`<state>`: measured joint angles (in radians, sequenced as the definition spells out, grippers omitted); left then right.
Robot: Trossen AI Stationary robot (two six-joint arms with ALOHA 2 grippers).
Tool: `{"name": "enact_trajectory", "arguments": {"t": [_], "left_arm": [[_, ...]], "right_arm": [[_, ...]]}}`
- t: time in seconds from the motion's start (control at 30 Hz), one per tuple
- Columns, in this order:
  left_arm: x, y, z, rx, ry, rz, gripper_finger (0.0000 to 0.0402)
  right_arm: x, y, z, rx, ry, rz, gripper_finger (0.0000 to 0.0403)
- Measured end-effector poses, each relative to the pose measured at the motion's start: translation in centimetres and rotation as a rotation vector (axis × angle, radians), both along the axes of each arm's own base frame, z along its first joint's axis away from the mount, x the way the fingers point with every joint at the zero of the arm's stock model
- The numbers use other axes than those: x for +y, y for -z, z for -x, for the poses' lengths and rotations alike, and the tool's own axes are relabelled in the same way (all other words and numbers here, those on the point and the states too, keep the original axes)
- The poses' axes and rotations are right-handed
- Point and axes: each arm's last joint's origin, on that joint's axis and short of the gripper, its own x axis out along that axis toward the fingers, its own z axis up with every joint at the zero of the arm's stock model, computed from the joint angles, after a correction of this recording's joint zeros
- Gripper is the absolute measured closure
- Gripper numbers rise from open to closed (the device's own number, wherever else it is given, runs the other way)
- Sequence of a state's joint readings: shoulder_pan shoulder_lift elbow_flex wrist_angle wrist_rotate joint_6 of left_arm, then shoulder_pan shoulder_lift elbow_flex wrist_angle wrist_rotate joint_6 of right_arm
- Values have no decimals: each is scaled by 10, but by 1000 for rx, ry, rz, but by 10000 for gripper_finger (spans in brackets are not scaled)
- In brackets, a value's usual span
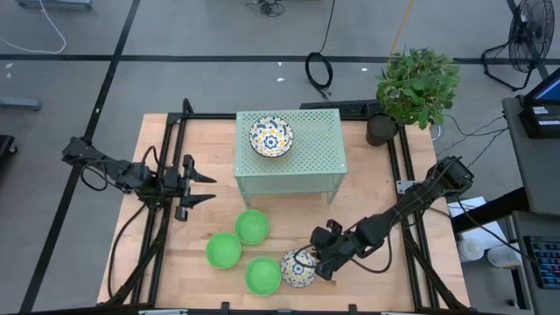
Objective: Pick & Place Mini bowls
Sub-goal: Stack the yellow patterned bowl on the yellow patterned bowl on the shelf
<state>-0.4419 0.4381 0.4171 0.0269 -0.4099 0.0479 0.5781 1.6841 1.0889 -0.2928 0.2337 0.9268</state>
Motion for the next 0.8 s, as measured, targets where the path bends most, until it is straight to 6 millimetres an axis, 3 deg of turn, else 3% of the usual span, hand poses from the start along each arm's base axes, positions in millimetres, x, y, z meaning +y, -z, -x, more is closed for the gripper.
{"name": "enact_trajectory", "arguments": {"t": [0.37,0.67,0.8], "left_arm": [[0,0,0,1,0,0,204],[0,0,0,1,0,0,204],[0,0,0,1,0,0,204]], "right_arm": [[8,23,-11,18,-65,-43,328],[3,27,-15,29,-65,-24,330],[3,27,-15,25,-91,-2,349]]}}
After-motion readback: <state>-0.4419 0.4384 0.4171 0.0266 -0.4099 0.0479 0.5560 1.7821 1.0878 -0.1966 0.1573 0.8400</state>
